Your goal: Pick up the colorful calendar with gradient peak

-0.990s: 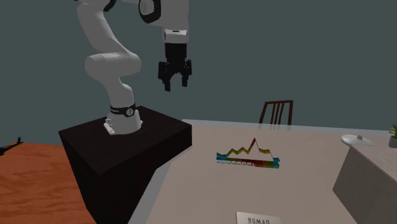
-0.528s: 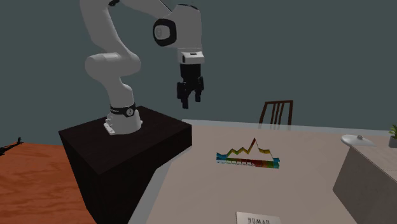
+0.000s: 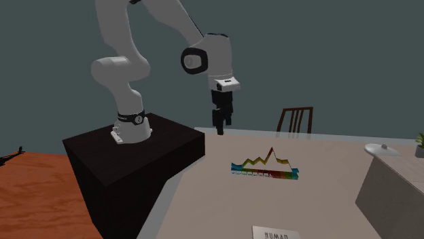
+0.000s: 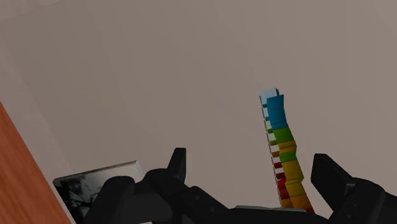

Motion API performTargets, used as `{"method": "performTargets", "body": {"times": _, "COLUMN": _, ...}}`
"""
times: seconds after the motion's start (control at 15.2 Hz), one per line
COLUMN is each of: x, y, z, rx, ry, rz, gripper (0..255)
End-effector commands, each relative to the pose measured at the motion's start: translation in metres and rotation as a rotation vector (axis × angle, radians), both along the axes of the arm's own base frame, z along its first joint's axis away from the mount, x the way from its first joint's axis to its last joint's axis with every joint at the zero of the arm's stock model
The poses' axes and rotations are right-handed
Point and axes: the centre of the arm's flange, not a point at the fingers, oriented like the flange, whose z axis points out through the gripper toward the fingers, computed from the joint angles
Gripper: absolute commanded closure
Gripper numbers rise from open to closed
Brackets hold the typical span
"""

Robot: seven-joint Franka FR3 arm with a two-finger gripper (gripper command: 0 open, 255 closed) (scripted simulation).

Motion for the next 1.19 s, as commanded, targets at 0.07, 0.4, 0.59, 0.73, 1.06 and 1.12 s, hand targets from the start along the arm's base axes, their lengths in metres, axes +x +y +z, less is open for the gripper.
{"method": "performTargets", "body": {"times": 0.07, "x": 0.016, "y": 0.021, "z": -0.028, "rx": 0.012, "ry": -0.028, "rz": 0.046, "gripper": 0}}
{"method": "performTargets", "body": {"times": 0.4, "x": 0.044, "y": 0.055, "z": -0.071, "rx": 0.03, "ry": -0.07, "rz": 0.122, "gripper": 0}}
{"method": "performTargets", "body": {"times": 0.59, "x": 0.06, "y": 0.077, "z": -0.097, "rx": 0.04, "ry": -0.095, "rz": 0.168, "gripper": 0}}
{"method": "performTargets", "body": {"times": 0.73, "x": 0.07, "y": 0.092, "z": -0.113, "rx": 0.047, "ry": -0.112, "rz": 0.199, "gripper": 0}}
{"method": "performTargets", "body": {"times": 1.06, "x": 0.095, "y": 0.132, "z": -0.153, "rx": 0.065, "ry": -0.155, "rz": 0.275, "gripper": 0}}
{"method": "performTargets", "body": {"times": 1.12, "x": 0.1, "y": 0.139, "z": -0.16, "rx": 0.068, "ry": -0.162, "rz": 0.288, "gripper": 0}}
